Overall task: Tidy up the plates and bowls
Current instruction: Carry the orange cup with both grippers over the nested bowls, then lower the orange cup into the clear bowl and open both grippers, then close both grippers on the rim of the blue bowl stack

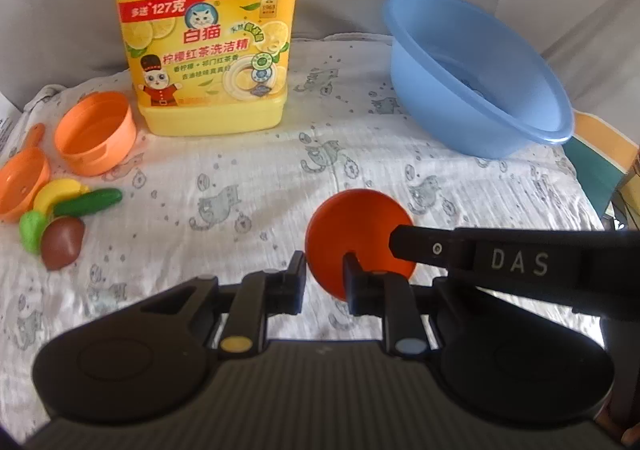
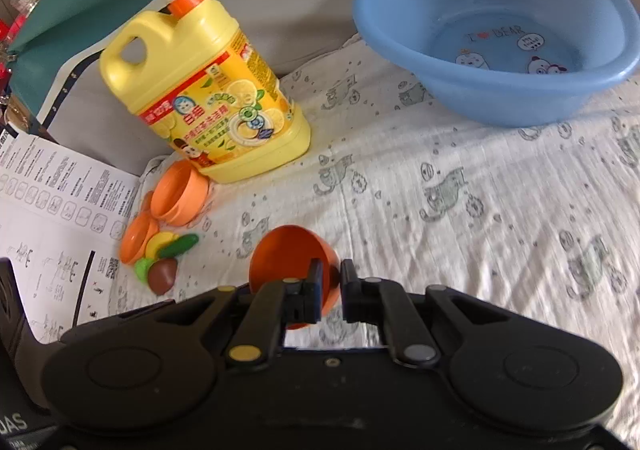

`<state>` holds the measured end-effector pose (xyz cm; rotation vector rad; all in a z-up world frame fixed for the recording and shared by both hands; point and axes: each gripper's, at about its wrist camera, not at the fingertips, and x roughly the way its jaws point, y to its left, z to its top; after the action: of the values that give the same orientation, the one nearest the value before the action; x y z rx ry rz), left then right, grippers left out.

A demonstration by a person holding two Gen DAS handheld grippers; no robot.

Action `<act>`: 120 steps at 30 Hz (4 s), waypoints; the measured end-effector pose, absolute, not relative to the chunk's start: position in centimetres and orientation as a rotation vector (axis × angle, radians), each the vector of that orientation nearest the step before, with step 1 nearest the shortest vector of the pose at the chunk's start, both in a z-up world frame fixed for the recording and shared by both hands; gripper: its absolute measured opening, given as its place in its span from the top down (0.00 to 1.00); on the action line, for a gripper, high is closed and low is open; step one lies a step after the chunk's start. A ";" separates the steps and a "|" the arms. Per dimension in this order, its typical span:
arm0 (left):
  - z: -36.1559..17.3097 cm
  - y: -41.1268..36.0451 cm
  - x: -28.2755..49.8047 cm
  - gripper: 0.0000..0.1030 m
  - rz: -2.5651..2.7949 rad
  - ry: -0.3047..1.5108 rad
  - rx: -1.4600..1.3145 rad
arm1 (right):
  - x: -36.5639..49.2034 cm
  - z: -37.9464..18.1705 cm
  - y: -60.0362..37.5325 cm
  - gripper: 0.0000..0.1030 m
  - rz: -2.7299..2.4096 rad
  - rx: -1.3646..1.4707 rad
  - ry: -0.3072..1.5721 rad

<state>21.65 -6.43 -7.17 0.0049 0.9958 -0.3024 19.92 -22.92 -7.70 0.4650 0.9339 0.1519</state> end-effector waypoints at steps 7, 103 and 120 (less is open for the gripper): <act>-5.7 -6.7 19.1 0.82 -0.315 0.988 0.004 | 17.1 -6.6 -23.4 0.91 0.148 0.469 0.924; -3.3 0.3 -1.4 0.00 -0.244 0.937 0.015 | -2.8 -6.1 -23.3 0.00 0.090 0.418 0.964; -5.5 0.4 -2.3 0.00 -0.289 0.964 0.010 | -4.2 -8.4 -22.5 0.00 0.034 0.408 1.000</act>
<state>-2.30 0.38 -5.47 0.0099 0.9645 -0.2888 -4.16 -22.49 -8.43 0.4084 1.0002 0.0339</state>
